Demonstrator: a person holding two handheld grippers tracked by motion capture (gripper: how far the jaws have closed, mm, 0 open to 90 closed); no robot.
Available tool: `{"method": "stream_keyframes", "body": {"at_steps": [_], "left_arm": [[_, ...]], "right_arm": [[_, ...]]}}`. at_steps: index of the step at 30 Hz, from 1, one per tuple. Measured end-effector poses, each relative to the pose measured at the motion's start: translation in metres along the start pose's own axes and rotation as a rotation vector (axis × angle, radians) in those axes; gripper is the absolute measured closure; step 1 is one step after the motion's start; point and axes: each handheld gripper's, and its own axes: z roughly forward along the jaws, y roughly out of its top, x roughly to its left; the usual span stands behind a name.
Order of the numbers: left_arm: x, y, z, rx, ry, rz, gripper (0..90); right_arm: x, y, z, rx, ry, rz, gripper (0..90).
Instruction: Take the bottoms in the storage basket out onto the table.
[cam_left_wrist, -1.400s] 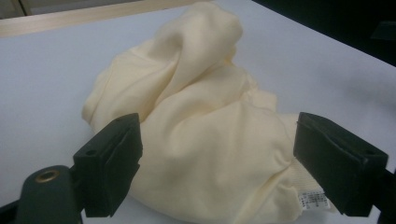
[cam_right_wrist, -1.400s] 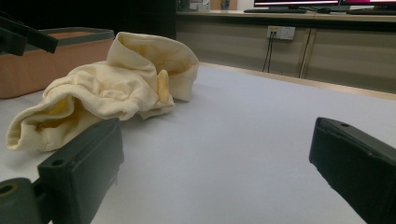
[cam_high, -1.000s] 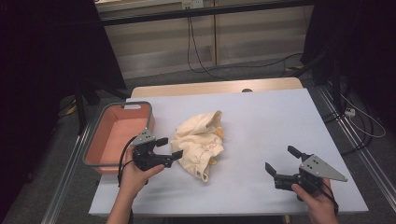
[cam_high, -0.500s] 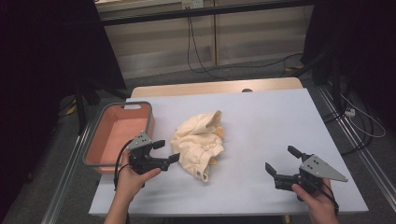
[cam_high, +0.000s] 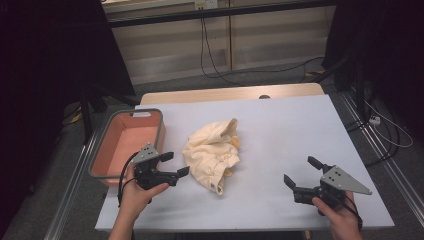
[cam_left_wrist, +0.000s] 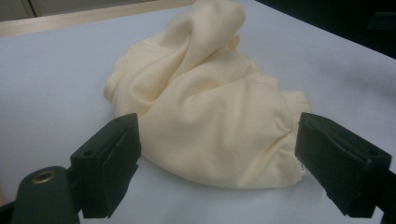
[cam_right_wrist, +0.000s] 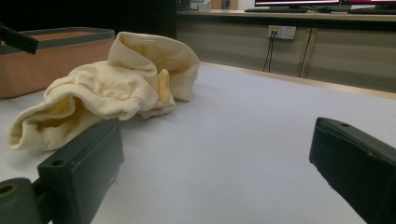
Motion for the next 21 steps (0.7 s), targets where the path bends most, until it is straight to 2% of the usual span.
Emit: {"method": "stream_keyframes", "body": {"at_steps": [8, 21], "left_arm": [[-0.0004, -0.0009, -0.0035, -0.006, 0.004, 0.008, 12.9], [0.0024, -0.0070, -0.0102, -0.010, 0.010, -0.010, 10.3]], "right_arm": [[0.0000, 0.0001, 0.0000, 0.000, 0.000, 0.000, 2.9], [0.0000, -0.0001, -0.0002, 0.000, 0.002, 0.002, 2.8]]}}
